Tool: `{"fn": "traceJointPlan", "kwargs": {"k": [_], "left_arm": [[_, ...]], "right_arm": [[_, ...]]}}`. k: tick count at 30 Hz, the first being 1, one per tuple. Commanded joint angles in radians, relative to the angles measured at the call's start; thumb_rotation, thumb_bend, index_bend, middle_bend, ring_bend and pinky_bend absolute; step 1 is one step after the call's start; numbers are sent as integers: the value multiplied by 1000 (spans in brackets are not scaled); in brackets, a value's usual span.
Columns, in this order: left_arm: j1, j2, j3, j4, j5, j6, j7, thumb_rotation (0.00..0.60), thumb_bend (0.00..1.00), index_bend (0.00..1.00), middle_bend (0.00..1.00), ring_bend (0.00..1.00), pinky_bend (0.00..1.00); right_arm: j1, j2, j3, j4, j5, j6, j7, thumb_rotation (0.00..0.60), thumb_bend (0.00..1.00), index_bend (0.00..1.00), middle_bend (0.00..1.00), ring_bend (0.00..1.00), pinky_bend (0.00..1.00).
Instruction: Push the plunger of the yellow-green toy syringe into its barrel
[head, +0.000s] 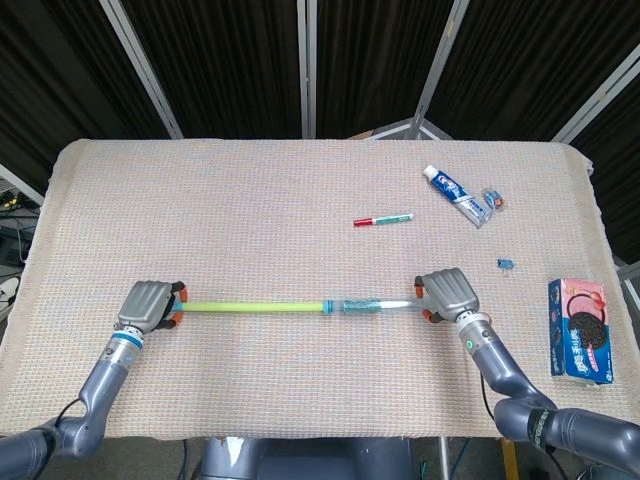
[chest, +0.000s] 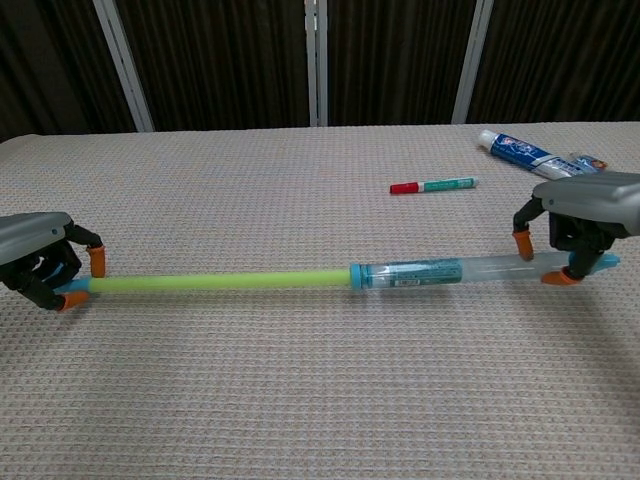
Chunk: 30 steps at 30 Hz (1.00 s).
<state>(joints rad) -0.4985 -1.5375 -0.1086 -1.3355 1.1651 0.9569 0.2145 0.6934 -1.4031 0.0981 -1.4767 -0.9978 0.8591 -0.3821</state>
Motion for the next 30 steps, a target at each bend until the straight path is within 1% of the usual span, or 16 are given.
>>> {"fn": "traceJointPlan", "kwargs": {"k": [1,10,30], "left_arm": [[-9,4,-11,-22,-14,1,13,600,449,697,809,800,965],[-32,-9,-28,-83,-43,16,67,600,449,717,809,800,965],[-87,-58,-41,-131,-100,17,147,600,449,722,809,800,965]], "right_arm": [[4,12,11,-38,23,7,-10,600,370,671,1000,1000,1000],[31,21,23,-113,87,17,-62,600,371,675,1000,1000,1000],[83,-36,29,-127,157,43,-119,600,371,675,1000,1000,1000]]}}
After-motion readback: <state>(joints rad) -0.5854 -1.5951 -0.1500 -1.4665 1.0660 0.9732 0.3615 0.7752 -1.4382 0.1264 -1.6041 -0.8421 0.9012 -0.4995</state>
